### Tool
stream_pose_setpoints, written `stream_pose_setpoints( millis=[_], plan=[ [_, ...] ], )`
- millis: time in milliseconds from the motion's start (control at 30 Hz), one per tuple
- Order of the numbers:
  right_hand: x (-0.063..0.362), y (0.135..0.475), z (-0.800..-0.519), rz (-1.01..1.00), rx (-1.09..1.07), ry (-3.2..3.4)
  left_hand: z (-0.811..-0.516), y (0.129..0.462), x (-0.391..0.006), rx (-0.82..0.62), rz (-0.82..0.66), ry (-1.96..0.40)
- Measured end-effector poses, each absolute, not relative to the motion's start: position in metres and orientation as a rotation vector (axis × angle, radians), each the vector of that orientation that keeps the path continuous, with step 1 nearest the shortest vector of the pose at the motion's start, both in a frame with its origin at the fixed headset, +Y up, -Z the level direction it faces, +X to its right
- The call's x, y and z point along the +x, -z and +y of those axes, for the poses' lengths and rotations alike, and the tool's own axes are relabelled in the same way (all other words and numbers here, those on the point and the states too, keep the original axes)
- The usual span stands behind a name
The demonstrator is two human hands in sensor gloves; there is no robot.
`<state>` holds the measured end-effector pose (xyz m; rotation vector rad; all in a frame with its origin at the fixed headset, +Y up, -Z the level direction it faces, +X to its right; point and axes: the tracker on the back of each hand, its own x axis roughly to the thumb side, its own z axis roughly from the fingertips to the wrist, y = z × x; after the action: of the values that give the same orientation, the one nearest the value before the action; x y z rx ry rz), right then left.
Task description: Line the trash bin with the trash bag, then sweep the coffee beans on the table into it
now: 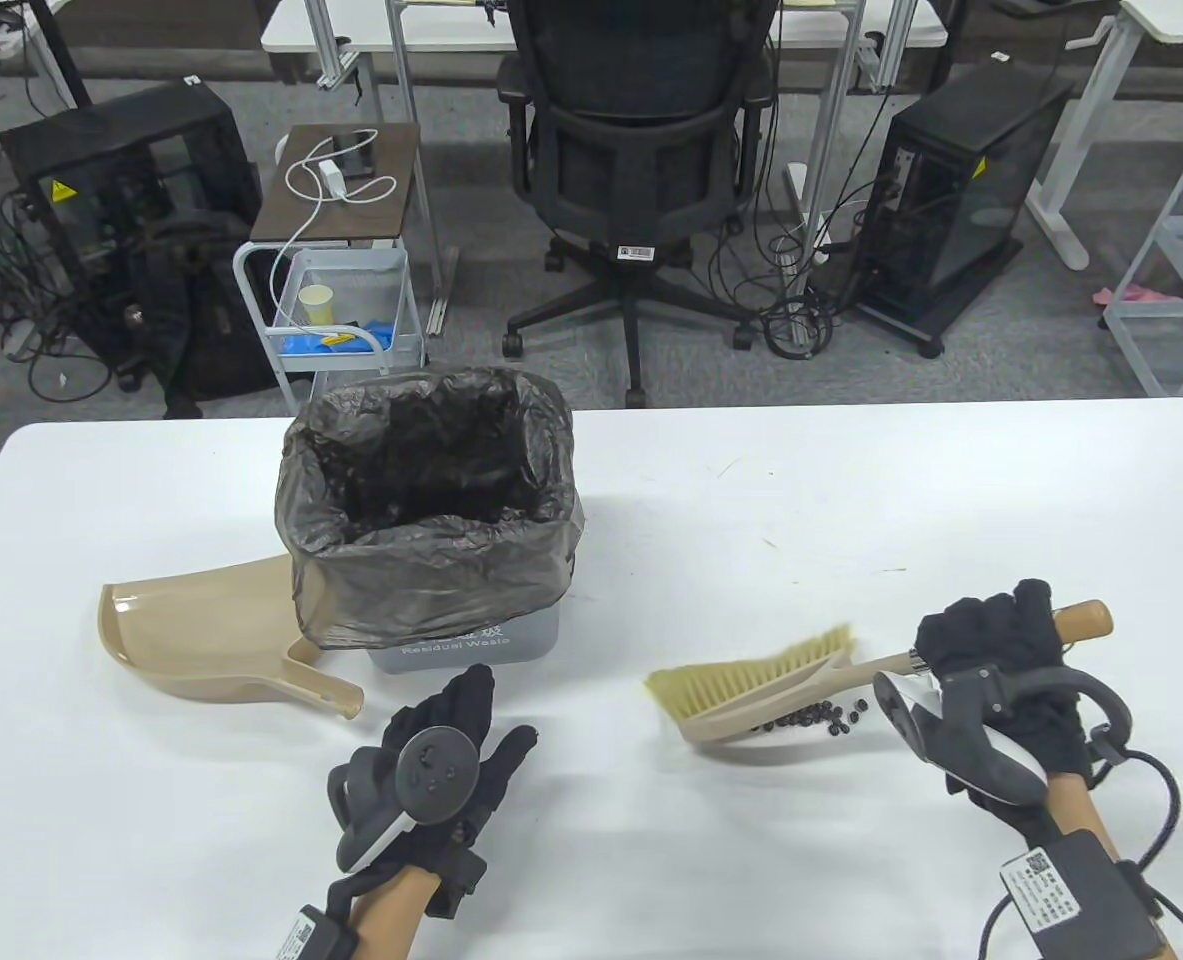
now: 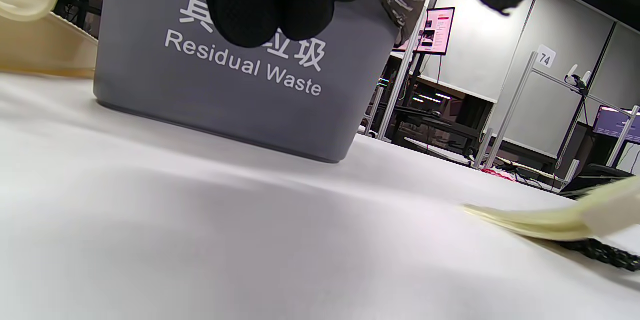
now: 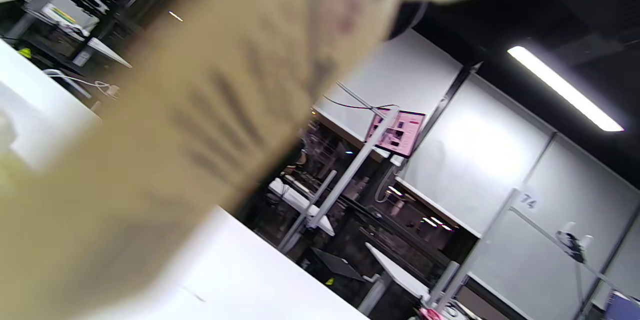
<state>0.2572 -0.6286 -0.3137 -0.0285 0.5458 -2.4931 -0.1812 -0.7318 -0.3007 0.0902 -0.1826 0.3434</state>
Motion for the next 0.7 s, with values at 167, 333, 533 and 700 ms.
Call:
stream_pose_setpoints(
  millis=[167, 333, 533, 700],
  plan=[
    [0.286, 0.299, -0.622, 0.552, 0.021, 2.466, -0.732, 0.301, -0.180, 0.083, -0.183, -0.338],
    [0.307, 0.290, -0.610, 0.532, 0.277, 2.435, -0.733, 0.301, -0.180, 0.080, -0.178, -0.335],
    [0.315, 0.294, -0.619, 0.209, 0.409, 2.421, -0.732, 0.301, -0.181, 0.078, -0.174, -0.340],
    [0.300, 0.294, -0.624, 0.078, 0.312, 2.558, -0.733, 0.301, -0.181, 0.078, -0.177, -0.337]
  ],
)
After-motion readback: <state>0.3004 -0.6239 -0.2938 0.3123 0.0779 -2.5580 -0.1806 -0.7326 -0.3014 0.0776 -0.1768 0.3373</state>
